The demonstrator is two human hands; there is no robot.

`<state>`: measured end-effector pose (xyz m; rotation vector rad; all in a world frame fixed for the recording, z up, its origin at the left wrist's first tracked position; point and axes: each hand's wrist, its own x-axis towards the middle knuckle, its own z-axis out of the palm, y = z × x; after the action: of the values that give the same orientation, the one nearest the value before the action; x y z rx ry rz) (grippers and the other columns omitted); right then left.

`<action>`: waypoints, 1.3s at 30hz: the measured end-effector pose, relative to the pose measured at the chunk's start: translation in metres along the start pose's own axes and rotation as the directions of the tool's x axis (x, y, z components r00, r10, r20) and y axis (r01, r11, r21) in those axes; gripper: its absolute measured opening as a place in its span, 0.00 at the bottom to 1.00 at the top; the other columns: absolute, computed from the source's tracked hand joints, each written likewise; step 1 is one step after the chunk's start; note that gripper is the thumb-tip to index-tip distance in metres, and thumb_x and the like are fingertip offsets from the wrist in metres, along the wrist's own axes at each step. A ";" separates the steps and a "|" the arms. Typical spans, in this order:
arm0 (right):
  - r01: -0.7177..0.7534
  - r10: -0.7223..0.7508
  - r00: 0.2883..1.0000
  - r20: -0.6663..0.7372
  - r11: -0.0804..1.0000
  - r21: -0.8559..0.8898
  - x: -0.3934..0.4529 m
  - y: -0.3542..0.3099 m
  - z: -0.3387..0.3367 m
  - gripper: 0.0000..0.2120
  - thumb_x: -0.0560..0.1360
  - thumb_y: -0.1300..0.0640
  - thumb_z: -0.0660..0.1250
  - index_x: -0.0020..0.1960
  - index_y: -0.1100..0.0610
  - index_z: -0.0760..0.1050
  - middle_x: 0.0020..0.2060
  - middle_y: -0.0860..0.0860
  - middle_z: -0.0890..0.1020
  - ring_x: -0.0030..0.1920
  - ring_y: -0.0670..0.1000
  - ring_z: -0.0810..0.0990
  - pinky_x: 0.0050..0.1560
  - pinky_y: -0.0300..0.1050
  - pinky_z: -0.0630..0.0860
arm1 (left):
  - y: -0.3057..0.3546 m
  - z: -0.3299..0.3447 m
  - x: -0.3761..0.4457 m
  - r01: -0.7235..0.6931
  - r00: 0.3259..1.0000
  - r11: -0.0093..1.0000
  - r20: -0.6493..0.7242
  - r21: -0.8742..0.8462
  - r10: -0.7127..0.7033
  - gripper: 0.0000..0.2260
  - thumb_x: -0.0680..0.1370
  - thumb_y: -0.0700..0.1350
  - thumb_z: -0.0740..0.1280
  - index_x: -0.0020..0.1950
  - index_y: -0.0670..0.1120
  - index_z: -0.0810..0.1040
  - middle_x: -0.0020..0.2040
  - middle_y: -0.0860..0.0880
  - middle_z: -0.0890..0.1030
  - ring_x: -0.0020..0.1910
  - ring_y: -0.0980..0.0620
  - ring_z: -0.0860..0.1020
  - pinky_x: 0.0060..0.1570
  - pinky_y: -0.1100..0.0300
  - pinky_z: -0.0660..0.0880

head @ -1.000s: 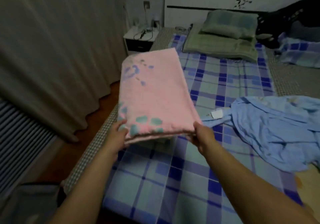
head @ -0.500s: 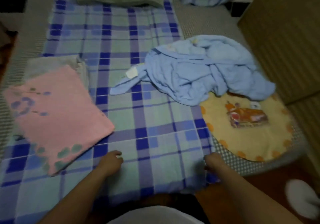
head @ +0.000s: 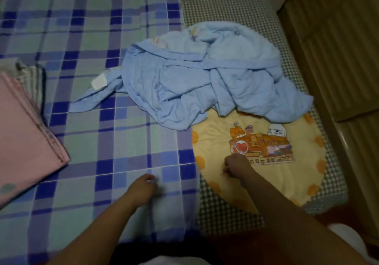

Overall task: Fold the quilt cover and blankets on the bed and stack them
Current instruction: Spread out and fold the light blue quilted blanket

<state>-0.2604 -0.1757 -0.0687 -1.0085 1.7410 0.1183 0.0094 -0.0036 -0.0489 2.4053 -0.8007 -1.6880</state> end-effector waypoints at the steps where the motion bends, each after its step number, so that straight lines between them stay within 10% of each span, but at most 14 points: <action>1: 0.036 -0.036 0.999 -0.010 0.999 -0.002 0.013 -0.005 -0.006 0.03 0.77 0.61 0.62 0.49 0.57 0.74 0.43 0.55 0.79 0.37 0.50 0.78 0.36 0.42 0.78 | 0.013 0.003 0.004 -0.020 1.000 1.000 -0.012 -0.023 0.020 0.06 0.83 0.43 0.61 0.50 0.52 0.75 0.53 0.44 0.79 0.49 0.46 0.78 0.45 0.58 0.72; 6: 0.322 -0.352 0.935 -0.050 0.897 -0.302 0.066 -0.066 -0.027 0.08 0.77 0.55 0.62 0.46 0.58 0.77 0.48 0.58 0.82 0.52 0.60 0.80 0.49 0.47 0.74 | 0.044 -0.006 0.028 0.023 0.996 0.996 -0.079 -0.086 -0.029 0.08 0.83 0.47 0.62 0.61 0.49 0.74 0.53 0.47 0.79 0.50 0.48 0.78 0.54 0.52 0.76; 10: 0.566 -0.681 0.732 -0.015 0.621 -0.543 0.120 -0.151 -0.040 0.24 0.71 0.47 0.54 0.53 0.59 0.82 0.58 0.62 0.78 0.58 0.63 0.77 0.60 0.50 0.72 | 0.061 -0.023 0.050 0.076 0.990 0.996 -0.117 -0.038 -0.080 0.10 0.82 0.47 0.63 0.63 0.49 0.75 0.57 0.44 0.80 0.51 0.46 0.78 0.52 0.55 0.74; 16: 0.336 -0.720 0.694 0.013 0.308 -0.890 0.209 -0.238 -0.080 0.20 0.79 0.50 0.61 0.70 0.49 0.72 0.79 0.56 0.54 0.77 0.65 0.47 0.76 0.58 0.46 | 0.064 -0.054 0.069 0.067 0.970 0.997 -0.229 -0.041 -0.075 0.12 0.81 0.43 0.63 0.64 0.50 0.74 0.53 0.47 0.81 0.41 0.53 0.78 0.36 0.64 0.70; 21: 0.490 -0.757 0.602 -0.253 0.601 -0.631 0.196 -0.241 -0.099 0.23 0.77 0.49 0.54 0.55 0.65 0.79 0.57 0.64 0.79 0.61 0.65 0.75 0.67 0.57 0.68 | 0.046 -0.045 0.049 0.062 0.970 0.984 -0.220 -0.170 -0.099 0.05 0.80 0.44 0.64 0.53 0.53 0.78 0.51 0.48 0.83 0.48 0.48 0.81 0.49 0.51 0.79; 24: 0.622 -0.778 0.616 -0.126 0.578 -0.528 0.160 -0.212 -0.089 0.11 0.80 0.59 0.60 0.51 0.62 0.80 0.51 0.63 0.82 0.53 0.63 0.79 0.53 0.48 0.72 | 0.043 -0.035 0.028 0.038 0.979 0.971 -0.187 -0.235 -0.084 0.07 0.82 0.44 0.63 0.54 0.54 0.79 0.51 0.49 0.83 0.50 0.48 0.82 0.56 0.47 0.79; 39: 0.430 -0.755 0.648 0.103 0.251 -0.867 0.220 -0.262 -0.078 0.23 0.80 0.50 0.58 0.74 0.53 0.65 0.78 0.54 0.51 0.76 0.62 0.51 0.73 0.63 0.56 | 0.076 -0.049 0.025 -0.008 0.970 0.953 -0.233 -0.302 -0.065 0.07 0.82 0.45 0.62 0.56 0.53 0.78 0.51 0.50 0.83 0.50 0.50 0.82 0.56 0.50 0.80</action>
<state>-0.1583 -0.5077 -0.1172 -2.5644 1.3820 0.3242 0.0323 -0.0907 -0.0233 2.3519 -0.4386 -1.3719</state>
